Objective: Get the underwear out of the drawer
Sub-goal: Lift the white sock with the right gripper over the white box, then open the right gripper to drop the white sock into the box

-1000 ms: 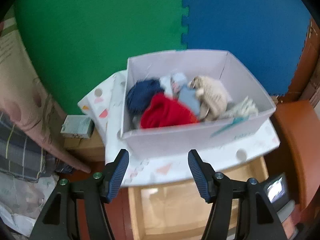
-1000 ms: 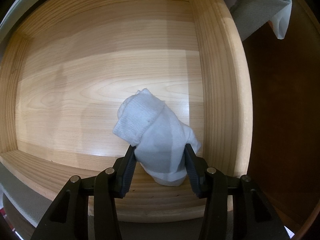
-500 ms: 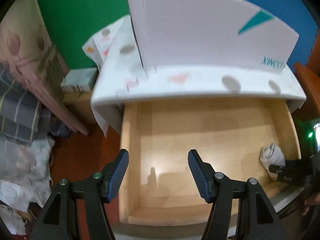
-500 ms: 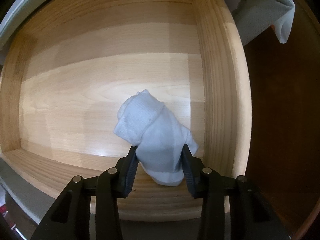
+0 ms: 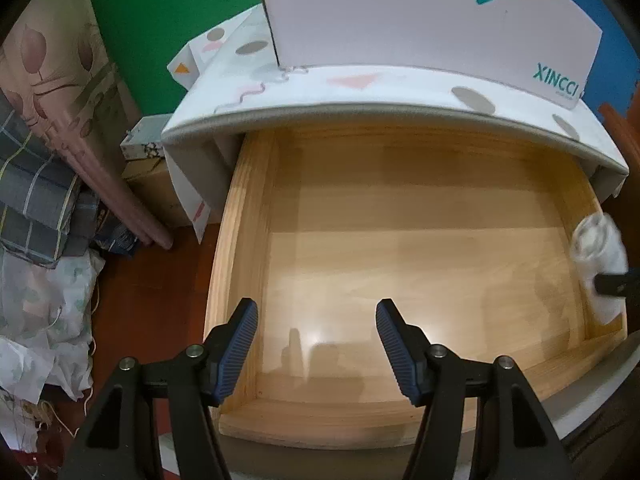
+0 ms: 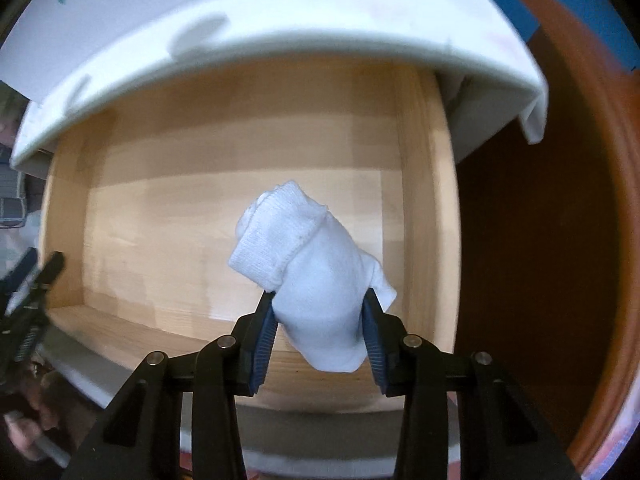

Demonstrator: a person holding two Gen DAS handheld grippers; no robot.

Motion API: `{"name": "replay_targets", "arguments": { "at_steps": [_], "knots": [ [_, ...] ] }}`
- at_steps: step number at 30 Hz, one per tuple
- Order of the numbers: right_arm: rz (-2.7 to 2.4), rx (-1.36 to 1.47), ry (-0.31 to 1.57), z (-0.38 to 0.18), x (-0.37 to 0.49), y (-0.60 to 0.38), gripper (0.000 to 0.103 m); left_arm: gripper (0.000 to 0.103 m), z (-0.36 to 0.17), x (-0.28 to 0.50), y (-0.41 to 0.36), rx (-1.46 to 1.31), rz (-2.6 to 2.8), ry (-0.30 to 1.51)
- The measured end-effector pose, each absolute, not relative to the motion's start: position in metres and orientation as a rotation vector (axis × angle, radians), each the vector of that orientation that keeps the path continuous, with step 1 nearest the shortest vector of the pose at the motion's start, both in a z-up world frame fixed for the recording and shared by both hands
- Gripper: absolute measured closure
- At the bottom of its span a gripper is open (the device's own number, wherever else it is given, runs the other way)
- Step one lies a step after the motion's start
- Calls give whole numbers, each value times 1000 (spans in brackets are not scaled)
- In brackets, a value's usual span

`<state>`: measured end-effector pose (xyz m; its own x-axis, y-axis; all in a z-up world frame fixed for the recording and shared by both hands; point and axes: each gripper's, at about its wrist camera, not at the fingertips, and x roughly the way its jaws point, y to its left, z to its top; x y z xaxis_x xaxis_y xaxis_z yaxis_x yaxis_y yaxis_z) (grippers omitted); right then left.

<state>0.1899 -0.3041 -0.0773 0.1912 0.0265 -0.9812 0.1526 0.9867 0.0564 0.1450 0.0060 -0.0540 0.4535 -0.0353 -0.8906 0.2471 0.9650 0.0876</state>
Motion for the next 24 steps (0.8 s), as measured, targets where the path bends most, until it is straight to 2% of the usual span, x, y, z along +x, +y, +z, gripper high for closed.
{"name": "replay_targets", "arguments": {
  "at_steps": [13,24],
  "knots": [
    [-52,125,1206,35,180,-306,65,40,-53,143,17,169,-153,1057],
    [-53,85,1036,132,224,-290,65,40,-54,144,17,166,-154,1059]
  ]
}}
